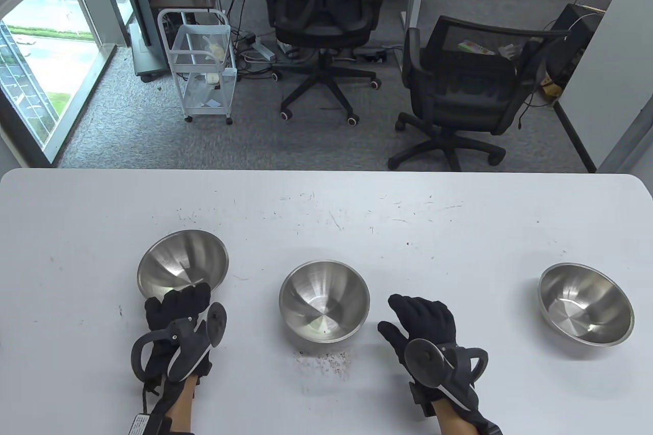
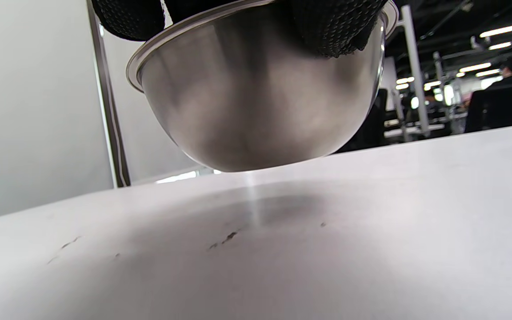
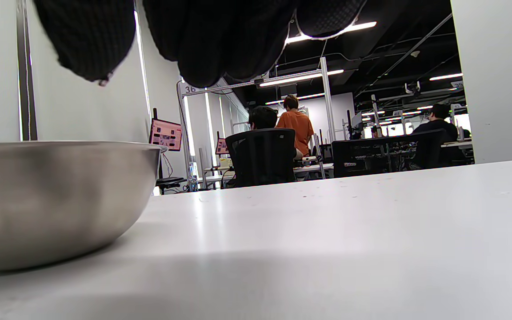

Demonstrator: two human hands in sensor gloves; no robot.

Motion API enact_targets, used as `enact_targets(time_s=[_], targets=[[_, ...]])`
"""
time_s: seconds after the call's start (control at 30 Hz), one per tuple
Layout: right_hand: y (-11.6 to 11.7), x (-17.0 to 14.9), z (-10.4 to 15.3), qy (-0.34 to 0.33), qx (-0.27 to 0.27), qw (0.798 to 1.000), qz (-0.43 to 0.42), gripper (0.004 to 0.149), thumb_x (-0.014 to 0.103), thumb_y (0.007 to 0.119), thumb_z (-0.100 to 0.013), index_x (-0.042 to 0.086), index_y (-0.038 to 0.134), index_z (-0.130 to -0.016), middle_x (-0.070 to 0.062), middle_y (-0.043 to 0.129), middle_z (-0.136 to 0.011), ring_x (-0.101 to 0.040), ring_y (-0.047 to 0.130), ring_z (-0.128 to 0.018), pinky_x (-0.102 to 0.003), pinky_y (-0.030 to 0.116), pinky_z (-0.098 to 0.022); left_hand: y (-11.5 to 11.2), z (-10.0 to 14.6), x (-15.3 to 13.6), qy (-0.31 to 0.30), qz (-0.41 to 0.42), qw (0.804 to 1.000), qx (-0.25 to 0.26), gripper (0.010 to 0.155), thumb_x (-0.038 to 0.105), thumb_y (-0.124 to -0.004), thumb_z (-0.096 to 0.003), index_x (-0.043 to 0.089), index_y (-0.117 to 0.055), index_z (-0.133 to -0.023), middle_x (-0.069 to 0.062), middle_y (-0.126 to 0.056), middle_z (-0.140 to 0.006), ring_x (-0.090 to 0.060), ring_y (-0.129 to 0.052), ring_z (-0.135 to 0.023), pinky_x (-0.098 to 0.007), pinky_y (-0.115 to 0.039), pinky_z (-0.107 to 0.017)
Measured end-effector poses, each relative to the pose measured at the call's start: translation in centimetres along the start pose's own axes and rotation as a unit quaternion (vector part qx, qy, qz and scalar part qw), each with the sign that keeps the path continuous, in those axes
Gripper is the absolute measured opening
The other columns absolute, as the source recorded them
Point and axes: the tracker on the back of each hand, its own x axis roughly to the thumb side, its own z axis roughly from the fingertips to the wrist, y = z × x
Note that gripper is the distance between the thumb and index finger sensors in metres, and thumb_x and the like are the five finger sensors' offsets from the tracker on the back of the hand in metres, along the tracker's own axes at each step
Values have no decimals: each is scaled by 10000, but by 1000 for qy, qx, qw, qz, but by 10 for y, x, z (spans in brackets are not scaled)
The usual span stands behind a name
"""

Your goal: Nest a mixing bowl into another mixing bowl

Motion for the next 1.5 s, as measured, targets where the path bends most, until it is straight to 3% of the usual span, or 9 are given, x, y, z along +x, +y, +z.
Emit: enact_targets(time_s=[0.3,0.83,1.33,1.37,1.5], targets=[[0,-2,0,6,-1,1000,1,595,558,869,-377,318,788,-916,83,932,-885,-205,912,-837,-531,663,-694,28,14,27,-46,-6,998,44,416,383,-698,-591,515,-872,-946,121,-1048,-971,-205,-985,-914,-568,-644,-756],[-3,-6,-1,15,-7,1000,0,598,558,869,-378,319,785,-919,83,930,-887,-204,910,-839,-530,663,-695,72,55,102,-174,6,978,112,419,389,-698,-586,528,-872,-941,130,-1047,-972,-191,-982,-921,-560,-651,-759],[-4,-9,-1,22,-11,1000,-2,597,559,868,-379,319,785,-919,85,929,-887,-204,911,-839,-530,662,-695,65,81,140,-262,6,959,107,423,396,-698,-576,540,-868,-937,132,-1056,-968,-181,-981,-925,-560,-648,-763],[-4,-9,-1,22,-11,1000,-2,593,558,868,-380,320,785,-917,85,929,-887,-203,911,-839,-530,662,-695,64,81,142,-264,5,959,105,423,396,-698,-576,541,-868,-936,221,-1043,-966,-180,-981,-927,-559,-648,-763],[-4,-9,-1,23,-10,1000,-2,596,558,868,-379,318,786,-918,85,928,-888,-204,911,-839,-530,662,-695,58,81,147,-272,0,958,91,425,398,-697,-575,541,-866,-938,219,-1043,-970,-180,-978,-930,-560,-645,-767]])
